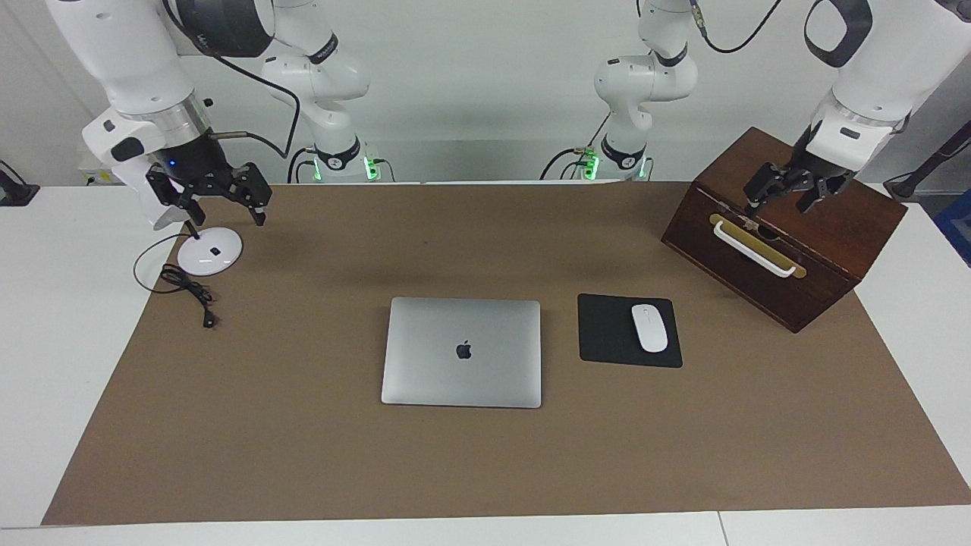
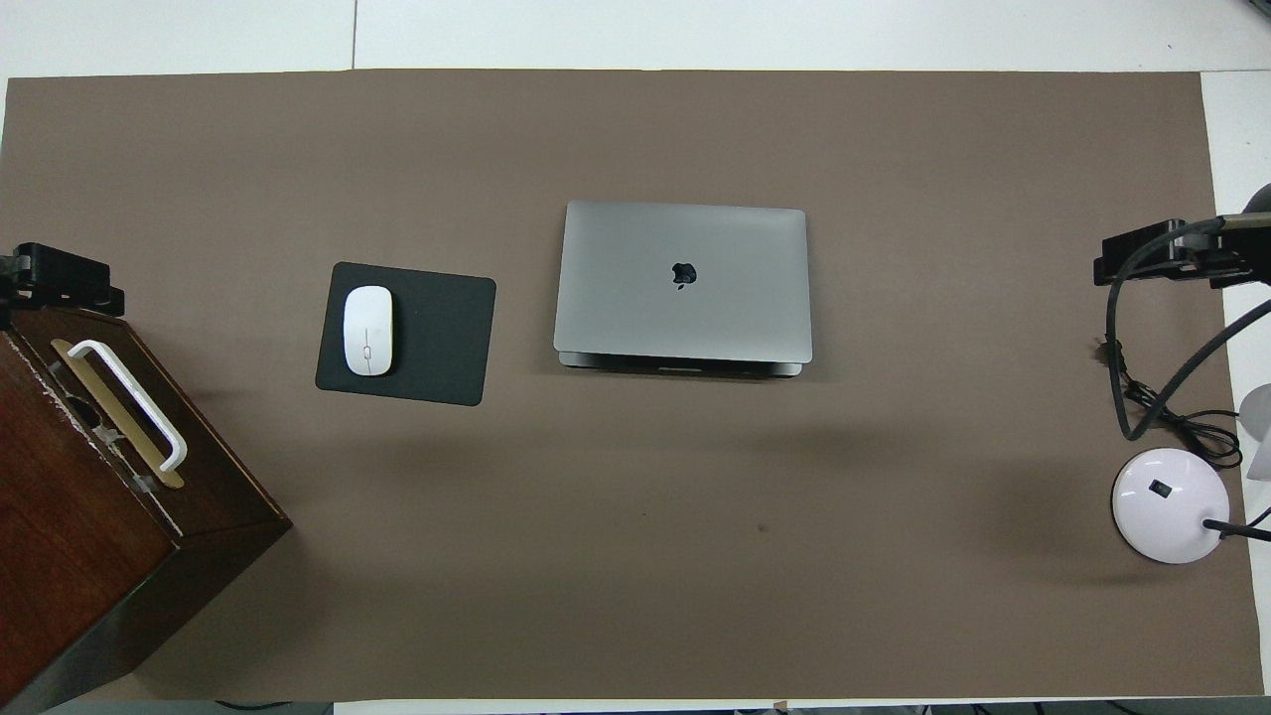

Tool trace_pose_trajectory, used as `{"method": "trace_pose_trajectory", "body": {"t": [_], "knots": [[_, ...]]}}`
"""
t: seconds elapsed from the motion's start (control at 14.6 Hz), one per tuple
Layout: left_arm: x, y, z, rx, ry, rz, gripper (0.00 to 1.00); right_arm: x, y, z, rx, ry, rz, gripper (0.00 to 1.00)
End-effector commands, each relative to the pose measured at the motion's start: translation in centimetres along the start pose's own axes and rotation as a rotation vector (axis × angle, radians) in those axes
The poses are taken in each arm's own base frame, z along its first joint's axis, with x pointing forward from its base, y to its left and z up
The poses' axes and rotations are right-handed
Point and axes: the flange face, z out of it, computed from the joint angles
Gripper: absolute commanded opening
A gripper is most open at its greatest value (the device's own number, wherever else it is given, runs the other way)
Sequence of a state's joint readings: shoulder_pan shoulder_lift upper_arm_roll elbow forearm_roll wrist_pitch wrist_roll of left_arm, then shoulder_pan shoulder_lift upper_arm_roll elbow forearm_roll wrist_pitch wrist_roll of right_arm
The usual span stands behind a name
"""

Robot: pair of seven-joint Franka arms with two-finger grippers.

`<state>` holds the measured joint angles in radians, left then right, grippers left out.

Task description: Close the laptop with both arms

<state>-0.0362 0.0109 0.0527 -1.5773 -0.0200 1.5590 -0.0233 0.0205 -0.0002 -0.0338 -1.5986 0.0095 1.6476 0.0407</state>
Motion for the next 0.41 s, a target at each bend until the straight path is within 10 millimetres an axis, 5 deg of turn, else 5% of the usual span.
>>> {"method": "trace_pose_trajectory", "body": {"t": [0.0, 0.34], "knots": [[-0.72, -0.14, -0.03, 0.000, -0.020, 0.000, 1.00, -0.06, -0.02, -0.17, -0.006, -0.011, 0.019, 1.00], [-0.84, -0.14, -0.06, 0.000, -0.024, 0.002, 1.00, -0.04, -0.02, -0.19, -0.005, -0.009, 0.019, 1.00]]}}
